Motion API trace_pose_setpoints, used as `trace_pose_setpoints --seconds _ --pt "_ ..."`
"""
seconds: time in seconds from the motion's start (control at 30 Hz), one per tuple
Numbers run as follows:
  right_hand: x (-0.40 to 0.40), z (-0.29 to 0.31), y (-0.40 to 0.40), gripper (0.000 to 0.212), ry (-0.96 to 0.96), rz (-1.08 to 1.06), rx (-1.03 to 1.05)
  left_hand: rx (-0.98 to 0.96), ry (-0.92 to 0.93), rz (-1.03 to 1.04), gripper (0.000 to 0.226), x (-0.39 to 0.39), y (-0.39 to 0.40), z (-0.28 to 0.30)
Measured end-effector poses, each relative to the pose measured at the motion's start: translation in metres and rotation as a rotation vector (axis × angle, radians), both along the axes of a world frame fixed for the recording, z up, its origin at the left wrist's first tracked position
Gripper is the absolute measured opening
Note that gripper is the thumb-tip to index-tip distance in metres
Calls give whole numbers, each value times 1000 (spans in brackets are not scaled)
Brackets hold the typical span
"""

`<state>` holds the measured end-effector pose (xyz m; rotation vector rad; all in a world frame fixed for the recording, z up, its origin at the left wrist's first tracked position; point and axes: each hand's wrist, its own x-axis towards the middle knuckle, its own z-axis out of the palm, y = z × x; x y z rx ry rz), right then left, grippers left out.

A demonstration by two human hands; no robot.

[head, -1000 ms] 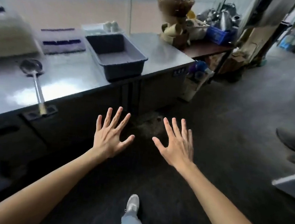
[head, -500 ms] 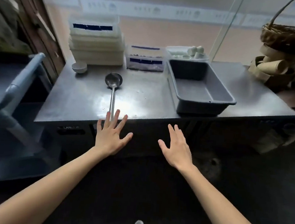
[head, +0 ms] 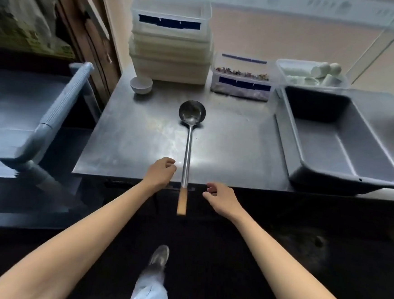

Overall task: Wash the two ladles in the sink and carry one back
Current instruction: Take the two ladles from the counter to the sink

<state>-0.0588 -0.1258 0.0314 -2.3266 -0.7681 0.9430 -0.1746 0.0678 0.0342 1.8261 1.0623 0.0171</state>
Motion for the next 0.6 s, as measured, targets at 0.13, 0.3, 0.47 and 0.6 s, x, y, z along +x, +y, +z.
trace_pose_setpoints --seconds 0.13,0.3,0.47,0.6 --pt "3 -28 69 48 125 -131 -20 -228 -10 22 38 34 51 -26" --pt "1 -57 127 57 186 -235 -120 -466 13 -20 25 66 83 -48" --pt "0 -74 146 49 117 -291 -176 -593 20 -39 30 84 97 -63" --pt "4 -70 150 22 158 -270 -153 -613 -1 -28 23 98 99 -65"
